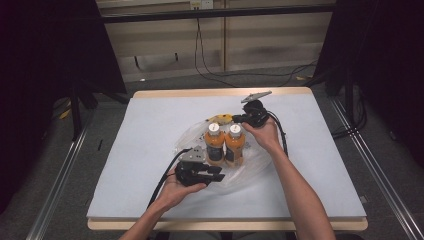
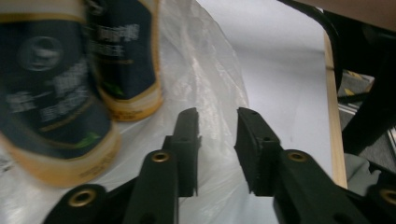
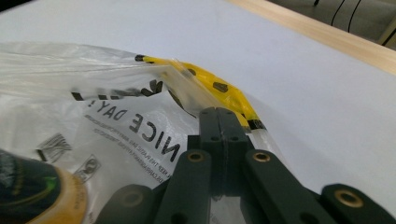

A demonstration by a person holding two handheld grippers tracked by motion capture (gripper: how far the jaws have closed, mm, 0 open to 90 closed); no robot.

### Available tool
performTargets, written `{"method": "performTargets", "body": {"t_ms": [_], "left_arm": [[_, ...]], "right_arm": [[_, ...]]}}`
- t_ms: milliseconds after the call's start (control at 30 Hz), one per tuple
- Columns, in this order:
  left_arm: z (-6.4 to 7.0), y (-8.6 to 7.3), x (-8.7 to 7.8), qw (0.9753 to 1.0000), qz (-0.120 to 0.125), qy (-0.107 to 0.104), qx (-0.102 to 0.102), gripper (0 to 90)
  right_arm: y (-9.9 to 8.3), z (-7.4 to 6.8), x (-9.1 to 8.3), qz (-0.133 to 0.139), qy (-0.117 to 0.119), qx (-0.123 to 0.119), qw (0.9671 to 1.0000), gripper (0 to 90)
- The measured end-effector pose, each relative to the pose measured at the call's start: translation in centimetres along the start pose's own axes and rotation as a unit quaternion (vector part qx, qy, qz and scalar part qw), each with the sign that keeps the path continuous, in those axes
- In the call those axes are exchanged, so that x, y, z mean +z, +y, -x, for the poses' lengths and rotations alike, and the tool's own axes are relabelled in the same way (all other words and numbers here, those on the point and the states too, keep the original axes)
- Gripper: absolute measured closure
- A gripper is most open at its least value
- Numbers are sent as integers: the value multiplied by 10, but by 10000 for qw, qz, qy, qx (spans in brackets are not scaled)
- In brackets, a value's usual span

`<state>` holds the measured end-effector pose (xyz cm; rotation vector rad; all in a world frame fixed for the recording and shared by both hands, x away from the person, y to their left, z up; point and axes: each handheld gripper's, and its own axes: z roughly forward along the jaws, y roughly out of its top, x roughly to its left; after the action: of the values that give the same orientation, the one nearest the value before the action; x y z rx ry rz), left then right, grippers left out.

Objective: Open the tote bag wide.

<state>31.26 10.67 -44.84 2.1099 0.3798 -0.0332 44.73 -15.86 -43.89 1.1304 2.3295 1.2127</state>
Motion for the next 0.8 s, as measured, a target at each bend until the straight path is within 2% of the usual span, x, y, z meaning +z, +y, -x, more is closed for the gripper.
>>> {"method": "performTargets", "body": {"t_ms": [167, 267, 400, 533, 600, 700, 800], "left_arm": [[-5, 0, -10, 9996, 216, 177, -22, 597], [-7, 0, -15, 9992, 320, 254, -41, 517], [-10, 0, -22, 9986, 380, 362, -43, 419], [-13, -1, -26, 9981, 370, 470, -122, 299], [-15, -1, -29, 9977, 422, 511, -169, 251], [-16, 1, -34, 9961, 469, 734, -153, 182], [-16, 2, -40, 9933, 549, 1007, -109, 138]], "right_arm": [[-6, -2, -17, 193, 63, -8, 9998, 788], [-10, -5, -27, 358, 137, 58, 9992, 750], [-17, -9, -40, 493, 81, 85, 9987, 620], [-25, -9, -54, 613, 35, 174, 9980, 423], [-27, -9, -59, 648, 43, 174, 9977, 373], [-31, -10, -70, 712, 78, 181, 9973, 299], [-35, -11, -79, 787, 76, 192, 9967, 230]]}}
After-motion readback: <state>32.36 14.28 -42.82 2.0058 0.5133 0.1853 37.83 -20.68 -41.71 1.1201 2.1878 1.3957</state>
